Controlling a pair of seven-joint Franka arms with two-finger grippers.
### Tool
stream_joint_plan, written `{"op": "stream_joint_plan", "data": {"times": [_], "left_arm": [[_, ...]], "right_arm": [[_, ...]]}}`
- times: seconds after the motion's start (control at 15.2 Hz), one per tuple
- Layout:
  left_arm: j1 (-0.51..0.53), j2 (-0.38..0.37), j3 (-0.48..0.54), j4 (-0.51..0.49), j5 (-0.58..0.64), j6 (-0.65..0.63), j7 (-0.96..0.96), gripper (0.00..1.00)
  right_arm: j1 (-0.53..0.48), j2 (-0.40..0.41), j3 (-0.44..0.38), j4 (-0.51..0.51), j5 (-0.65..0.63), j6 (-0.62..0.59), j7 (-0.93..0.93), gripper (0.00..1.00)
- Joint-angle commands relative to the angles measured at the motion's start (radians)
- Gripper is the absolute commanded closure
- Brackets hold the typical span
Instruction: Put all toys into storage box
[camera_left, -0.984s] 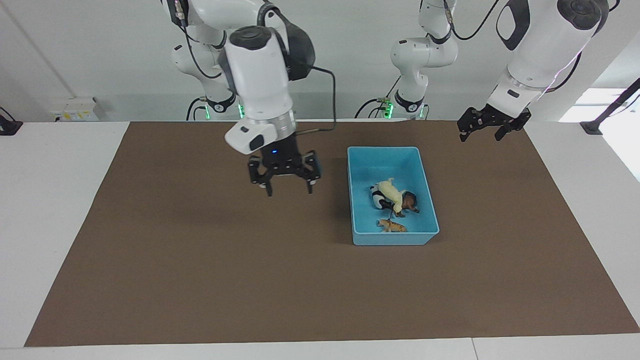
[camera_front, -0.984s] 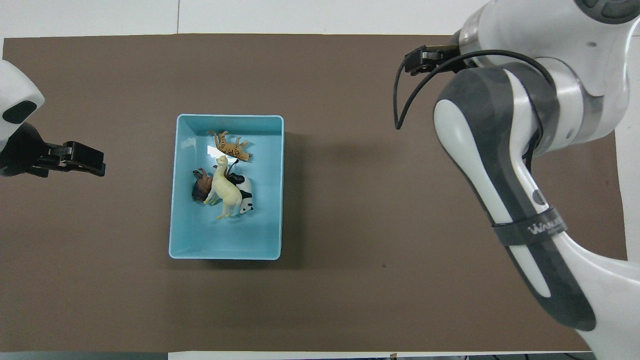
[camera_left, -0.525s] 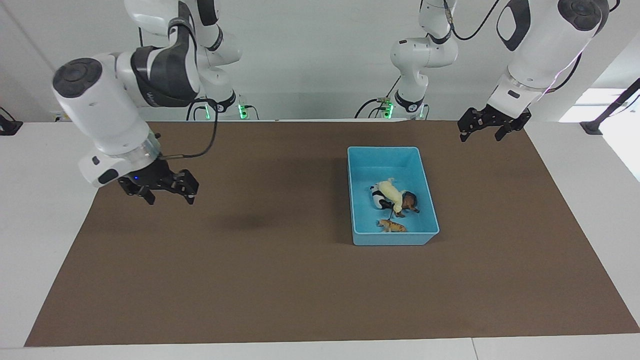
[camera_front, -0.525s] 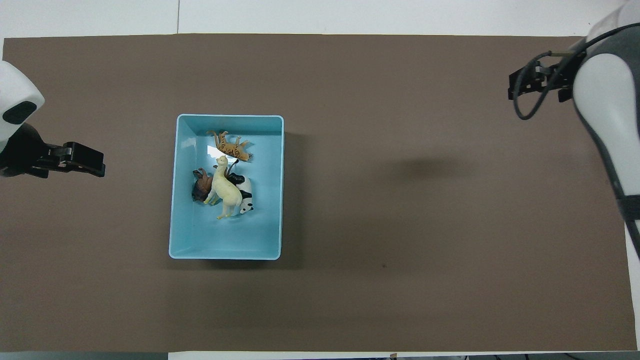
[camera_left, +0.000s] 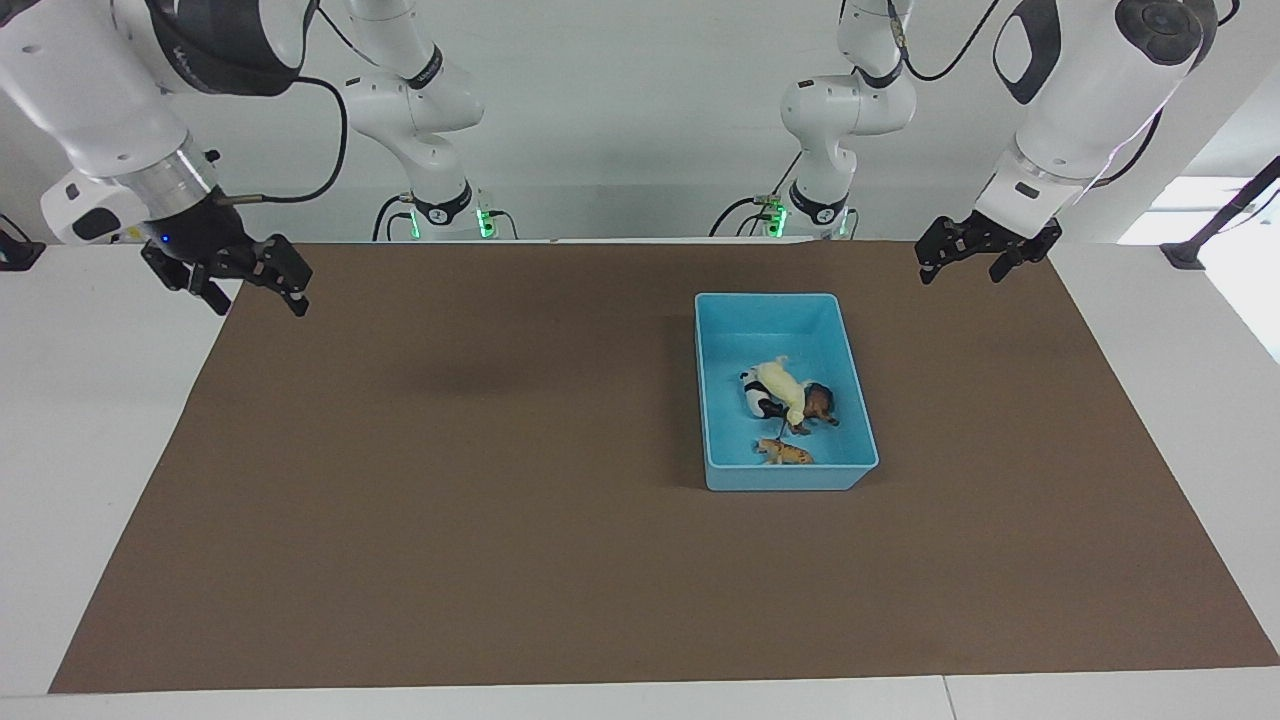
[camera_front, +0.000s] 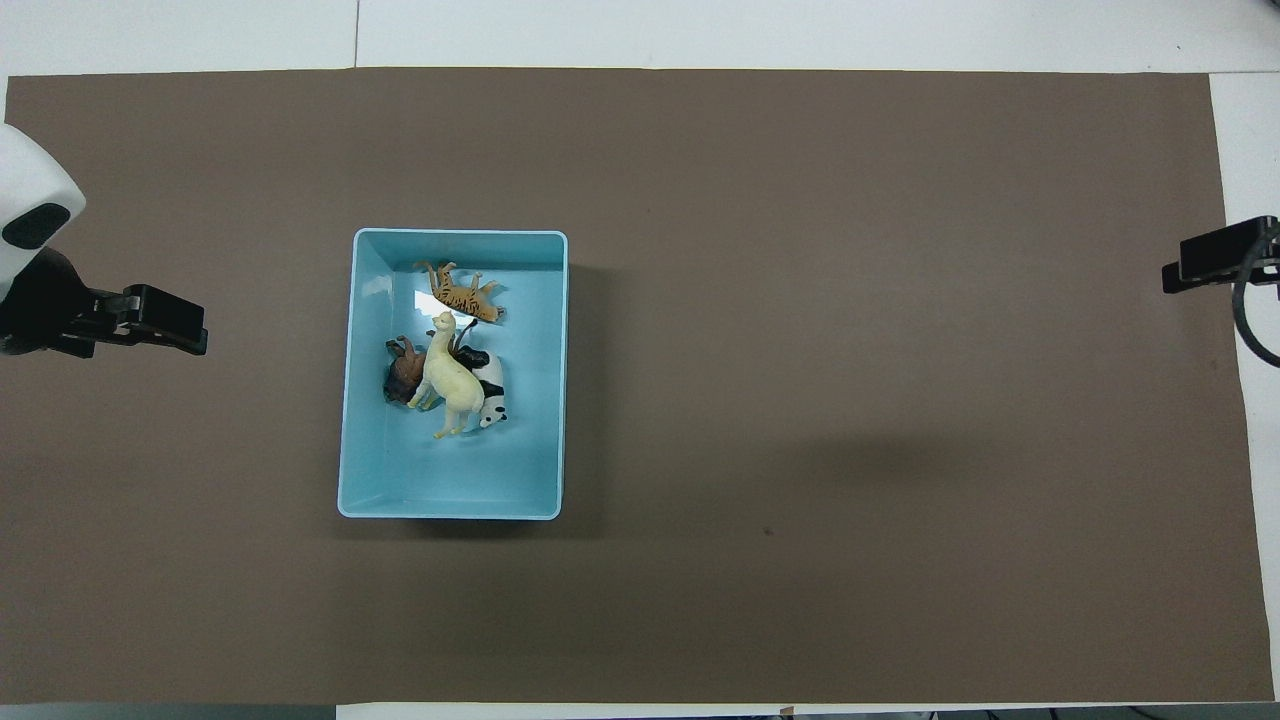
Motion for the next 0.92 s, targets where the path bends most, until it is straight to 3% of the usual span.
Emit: {"op": "stream_joint_plan", "data": {"times": [0.0, 0.2, 0.85], "left_arm": [[0.011, -0.033, -0.005, -0.038, -0.014, 0.011, 0.010, 0.00], [0.013, -0.033, -0.005, -0.038, -0.014, 0.011, 0.008, 0.00], [0.014, -0.033, -0.004, -0.038, -0.014, 0.011, 0.008, 0.00]], "right_arm": [[-0.078, -0.018, 0.084, -0.042, -0.040, 0.001, -0.075, 0.00], [-0.080, -0.015, 0.088, -0.034, -0.096, 0.010, -0.087, 0.00], [-0.083, -0.015, 0.091, -0.036, -0.099, -0.003, -0.137, 0.00]]}}
